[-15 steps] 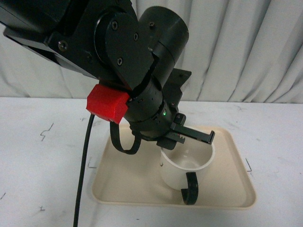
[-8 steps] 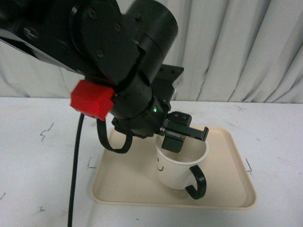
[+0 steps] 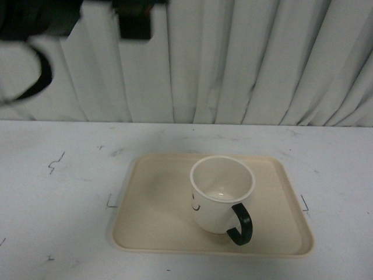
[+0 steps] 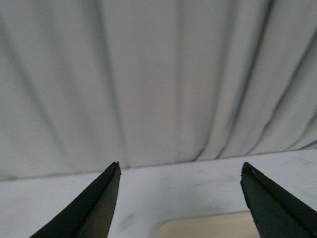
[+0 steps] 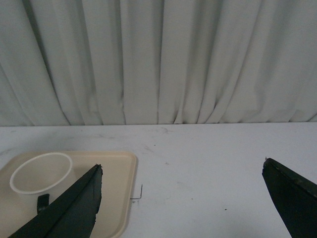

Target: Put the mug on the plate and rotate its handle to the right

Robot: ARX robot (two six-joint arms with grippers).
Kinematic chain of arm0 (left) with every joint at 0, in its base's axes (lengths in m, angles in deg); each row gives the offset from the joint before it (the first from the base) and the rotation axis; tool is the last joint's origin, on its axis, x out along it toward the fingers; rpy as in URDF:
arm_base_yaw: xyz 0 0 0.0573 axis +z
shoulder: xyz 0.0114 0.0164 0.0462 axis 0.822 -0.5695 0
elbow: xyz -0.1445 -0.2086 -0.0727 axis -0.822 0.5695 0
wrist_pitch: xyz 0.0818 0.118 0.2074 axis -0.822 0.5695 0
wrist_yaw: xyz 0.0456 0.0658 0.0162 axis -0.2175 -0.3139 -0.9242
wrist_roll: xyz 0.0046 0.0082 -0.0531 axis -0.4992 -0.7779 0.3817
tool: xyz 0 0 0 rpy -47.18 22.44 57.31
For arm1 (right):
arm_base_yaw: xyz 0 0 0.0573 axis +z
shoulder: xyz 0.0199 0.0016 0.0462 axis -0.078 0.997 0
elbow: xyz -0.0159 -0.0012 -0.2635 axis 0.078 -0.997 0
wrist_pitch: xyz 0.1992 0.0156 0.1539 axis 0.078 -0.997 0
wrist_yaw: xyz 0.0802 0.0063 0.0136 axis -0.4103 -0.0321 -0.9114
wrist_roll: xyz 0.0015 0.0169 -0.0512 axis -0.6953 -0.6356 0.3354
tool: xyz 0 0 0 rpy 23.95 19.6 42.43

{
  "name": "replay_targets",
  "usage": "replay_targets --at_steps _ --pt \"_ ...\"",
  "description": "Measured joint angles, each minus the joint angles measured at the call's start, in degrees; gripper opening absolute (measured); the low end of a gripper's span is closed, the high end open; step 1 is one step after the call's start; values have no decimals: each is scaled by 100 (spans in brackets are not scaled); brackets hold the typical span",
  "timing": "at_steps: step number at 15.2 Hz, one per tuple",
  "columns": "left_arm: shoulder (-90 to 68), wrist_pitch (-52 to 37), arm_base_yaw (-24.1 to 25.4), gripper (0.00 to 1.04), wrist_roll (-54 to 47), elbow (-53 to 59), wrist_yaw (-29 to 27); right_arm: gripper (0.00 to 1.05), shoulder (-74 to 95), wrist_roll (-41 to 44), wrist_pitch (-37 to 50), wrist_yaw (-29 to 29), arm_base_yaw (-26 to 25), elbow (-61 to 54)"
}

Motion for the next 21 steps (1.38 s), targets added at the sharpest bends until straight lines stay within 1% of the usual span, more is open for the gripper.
replay_targets --at_steps 1,2,3,4,6,7,10,11,14,15,16,21 --pt "87 -435 146 66 -13 509 -79 98 0 -2 2 0 2 0" --pt "354 -935 442 53 -17 1134 -22 98 0 0 4 -2 2 0" --pt "761 -1174 671 43 -15 1488 72 98 0 0 4 -2 2 0" --pt "1163 -1298 822 32 -15 1773 229 98 0 0 9 -2 2 0" --pt "1683 -1259 1086 5 -20 2518 662 98 0 -2 4 -2 2 0" --pt "1829 -1220 1193 2 -37 2732 756 98 0 0 7 -2 2 0" --pt "2741 -1049 1578 2 -35 3274 1086 98 0 0 7 -2 2 0" --pt "2997 -887 1670 2 -33 3469 1228 98 0 -2 7 -2 2 0" --pt "3829 -439 1926 2 -33 3797 1412 98 0 -2 7 -2 2 0" --pt "4133 -315 2262 2 -37 3952 1869 98 0 -2 4 -2 2 0" --pt "4330 -221 2455 2 -35 4227 1921 98 0 0 9 -2 2 0" --pt "5698 944 2411 2 -35 4256 1967 98 0 -2 7 -2 2 0"
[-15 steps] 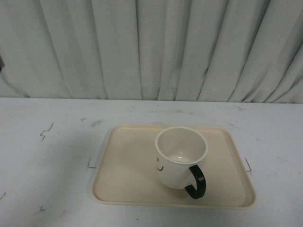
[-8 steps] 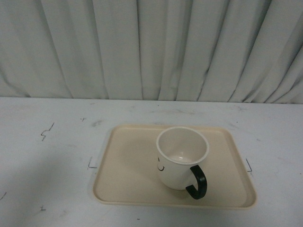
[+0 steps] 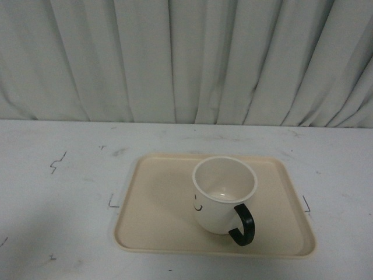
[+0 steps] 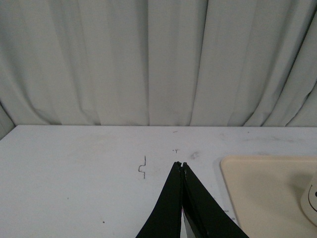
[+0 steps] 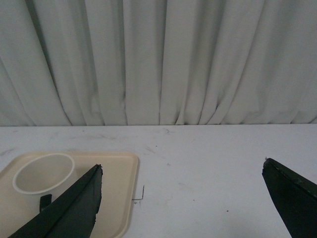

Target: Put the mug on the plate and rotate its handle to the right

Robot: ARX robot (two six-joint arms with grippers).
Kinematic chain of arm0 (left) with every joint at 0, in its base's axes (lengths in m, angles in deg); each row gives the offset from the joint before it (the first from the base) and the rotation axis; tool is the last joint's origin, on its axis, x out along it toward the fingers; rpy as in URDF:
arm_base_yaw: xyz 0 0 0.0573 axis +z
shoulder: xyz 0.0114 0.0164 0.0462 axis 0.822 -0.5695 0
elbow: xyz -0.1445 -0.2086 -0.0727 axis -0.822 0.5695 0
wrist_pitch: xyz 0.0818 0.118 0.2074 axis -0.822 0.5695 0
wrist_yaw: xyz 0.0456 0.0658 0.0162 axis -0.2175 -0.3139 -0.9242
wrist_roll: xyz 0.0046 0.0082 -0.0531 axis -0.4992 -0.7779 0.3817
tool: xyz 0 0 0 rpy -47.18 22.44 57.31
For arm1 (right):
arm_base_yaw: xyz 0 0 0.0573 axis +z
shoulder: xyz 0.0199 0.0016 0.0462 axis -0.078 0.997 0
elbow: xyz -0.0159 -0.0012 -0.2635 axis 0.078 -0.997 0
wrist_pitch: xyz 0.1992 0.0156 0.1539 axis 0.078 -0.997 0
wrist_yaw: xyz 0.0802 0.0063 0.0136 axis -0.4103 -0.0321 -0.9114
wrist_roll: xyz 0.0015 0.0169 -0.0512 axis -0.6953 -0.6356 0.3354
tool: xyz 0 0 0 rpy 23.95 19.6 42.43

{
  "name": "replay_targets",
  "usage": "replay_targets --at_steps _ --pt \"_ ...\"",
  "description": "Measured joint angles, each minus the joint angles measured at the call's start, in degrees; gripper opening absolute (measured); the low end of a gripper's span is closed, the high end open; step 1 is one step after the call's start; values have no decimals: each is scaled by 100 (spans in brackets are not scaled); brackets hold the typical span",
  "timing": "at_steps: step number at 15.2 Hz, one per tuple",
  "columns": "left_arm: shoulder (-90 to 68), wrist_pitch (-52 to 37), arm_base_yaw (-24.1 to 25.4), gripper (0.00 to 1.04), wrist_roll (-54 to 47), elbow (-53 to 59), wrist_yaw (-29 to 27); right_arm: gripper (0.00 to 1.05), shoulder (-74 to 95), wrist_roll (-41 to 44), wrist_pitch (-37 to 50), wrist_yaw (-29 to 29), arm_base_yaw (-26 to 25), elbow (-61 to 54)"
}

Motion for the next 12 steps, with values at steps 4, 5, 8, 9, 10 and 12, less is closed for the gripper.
replay_targets --at_steps 4,5,8,9,10,12 --pt "817 789 0 2 0 2 -2 98 0 2 2 0 0 0" --pt "990 938 0 2 0 2 0 98 0 0 2 0 0 0" --pt "1423 1360 0 2 0 2 0 98 0 0 0 0 0 0" --pt "1532 1471 0 2 0 2 -2 98 0 0 0 0 0 0" --pt "1714 1641 0 2 0 2 0 98 0 0 0 0 0 0" --pt "1891 1845 0 2 0 2 -2 98 0 0 0 0 0 0"
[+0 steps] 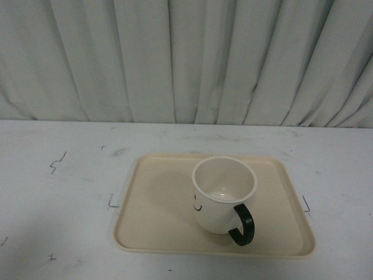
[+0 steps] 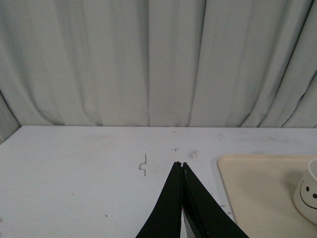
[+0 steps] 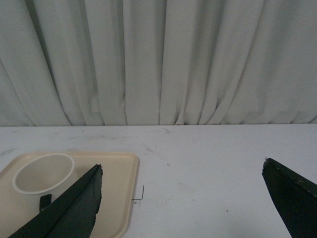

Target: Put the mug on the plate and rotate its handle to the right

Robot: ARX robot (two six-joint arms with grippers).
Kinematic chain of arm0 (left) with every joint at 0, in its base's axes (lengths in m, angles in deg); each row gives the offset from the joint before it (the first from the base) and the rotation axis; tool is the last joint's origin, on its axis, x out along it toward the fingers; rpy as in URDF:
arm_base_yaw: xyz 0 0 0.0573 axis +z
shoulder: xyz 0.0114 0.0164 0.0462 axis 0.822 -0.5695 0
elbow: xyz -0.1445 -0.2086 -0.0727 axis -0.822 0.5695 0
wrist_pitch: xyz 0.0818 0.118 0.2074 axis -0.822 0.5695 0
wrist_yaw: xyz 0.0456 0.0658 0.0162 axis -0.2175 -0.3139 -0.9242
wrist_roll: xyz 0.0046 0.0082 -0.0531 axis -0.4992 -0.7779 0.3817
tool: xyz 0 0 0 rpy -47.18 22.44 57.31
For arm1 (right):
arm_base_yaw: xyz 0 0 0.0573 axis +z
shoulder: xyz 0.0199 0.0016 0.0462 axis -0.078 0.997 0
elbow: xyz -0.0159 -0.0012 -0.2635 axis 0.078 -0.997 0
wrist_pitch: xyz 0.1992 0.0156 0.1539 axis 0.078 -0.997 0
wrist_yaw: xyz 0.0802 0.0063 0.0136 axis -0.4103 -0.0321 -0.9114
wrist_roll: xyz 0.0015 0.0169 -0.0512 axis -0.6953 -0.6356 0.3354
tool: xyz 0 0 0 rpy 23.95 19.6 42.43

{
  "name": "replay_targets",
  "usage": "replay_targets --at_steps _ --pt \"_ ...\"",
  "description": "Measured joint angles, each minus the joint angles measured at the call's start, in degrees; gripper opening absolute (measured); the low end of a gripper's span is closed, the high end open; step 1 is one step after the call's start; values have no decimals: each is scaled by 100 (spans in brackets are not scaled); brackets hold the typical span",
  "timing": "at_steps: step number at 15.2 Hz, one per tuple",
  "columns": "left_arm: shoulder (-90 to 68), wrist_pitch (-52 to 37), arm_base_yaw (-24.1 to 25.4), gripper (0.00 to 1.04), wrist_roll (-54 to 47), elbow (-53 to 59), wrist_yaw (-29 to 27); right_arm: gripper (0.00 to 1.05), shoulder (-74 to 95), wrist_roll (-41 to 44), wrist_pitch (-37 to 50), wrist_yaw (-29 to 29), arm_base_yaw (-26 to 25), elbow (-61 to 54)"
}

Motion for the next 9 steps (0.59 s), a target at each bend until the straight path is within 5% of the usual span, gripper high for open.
replay_targets --at_steps 3,5,8,9 --pt "866 1123 0 2 0 -2 11 98 0 0 0 2 0 0" --pt "1021 1062 0 2 2 0 0 98 0 0 4 0 0 0" --pt "1021 1062 0 33 0 -2 -2 98 63 9 -221 -181 -50 46" --pt "1021 1062 0 40 2 -2 -17 98 498 76 -1019 -992 -361 367"
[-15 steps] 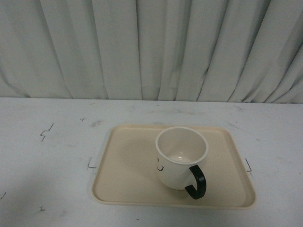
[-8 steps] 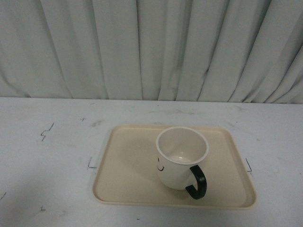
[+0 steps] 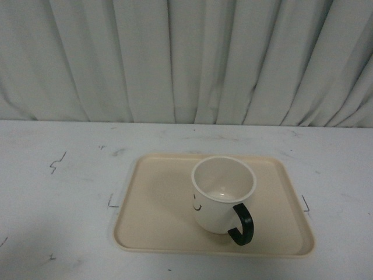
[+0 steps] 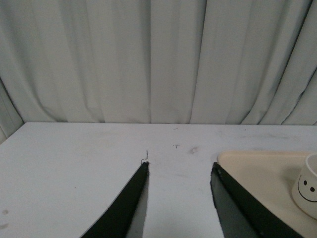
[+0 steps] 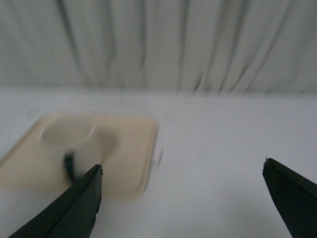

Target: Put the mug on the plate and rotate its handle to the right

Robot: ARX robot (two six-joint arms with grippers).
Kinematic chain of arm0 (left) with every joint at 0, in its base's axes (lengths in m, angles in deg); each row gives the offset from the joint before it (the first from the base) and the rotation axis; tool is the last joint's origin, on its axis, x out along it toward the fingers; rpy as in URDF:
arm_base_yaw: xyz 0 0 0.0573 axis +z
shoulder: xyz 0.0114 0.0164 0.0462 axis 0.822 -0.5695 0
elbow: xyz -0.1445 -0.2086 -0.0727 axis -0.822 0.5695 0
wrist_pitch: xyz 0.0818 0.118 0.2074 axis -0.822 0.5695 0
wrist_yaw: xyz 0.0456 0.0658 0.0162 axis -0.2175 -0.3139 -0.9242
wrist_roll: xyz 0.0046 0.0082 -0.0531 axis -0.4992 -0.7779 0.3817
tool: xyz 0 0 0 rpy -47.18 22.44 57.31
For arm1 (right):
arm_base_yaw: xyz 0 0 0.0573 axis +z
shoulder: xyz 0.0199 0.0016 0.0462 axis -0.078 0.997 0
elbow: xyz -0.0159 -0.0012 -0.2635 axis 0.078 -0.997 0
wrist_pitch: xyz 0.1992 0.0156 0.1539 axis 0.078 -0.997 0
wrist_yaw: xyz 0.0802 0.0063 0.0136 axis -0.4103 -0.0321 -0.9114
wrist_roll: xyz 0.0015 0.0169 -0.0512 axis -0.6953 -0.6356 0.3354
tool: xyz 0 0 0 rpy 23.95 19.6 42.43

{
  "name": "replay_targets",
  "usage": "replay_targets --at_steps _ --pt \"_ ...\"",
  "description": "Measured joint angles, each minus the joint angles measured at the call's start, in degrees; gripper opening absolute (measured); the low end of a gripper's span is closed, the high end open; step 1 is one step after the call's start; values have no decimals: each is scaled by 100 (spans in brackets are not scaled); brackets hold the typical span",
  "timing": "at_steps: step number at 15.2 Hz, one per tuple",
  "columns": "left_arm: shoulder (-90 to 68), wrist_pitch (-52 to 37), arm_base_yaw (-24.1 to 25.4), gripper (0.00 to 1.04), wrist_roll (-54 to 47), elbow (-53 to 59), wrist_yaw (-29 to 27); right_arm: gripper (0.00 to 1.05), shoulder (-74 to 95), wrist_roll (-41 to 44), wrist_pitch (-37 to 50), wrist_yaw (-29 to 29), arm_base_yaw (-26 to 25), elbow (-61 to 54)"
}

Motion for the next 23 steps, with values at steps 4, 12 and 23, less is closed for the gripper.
replay_targets --at_steps 4,12,23 --pt "0 0 2 81 -2 0 15 98 3773 494 83 -1685 140 1963" --pt "0 -2 4 98 -4 0 17 98 9047 92 -592 -780 1386 5517" --pt "0 -2 4 98 -2 0 17 62 11095 -901 -962 -50 2085 6874"
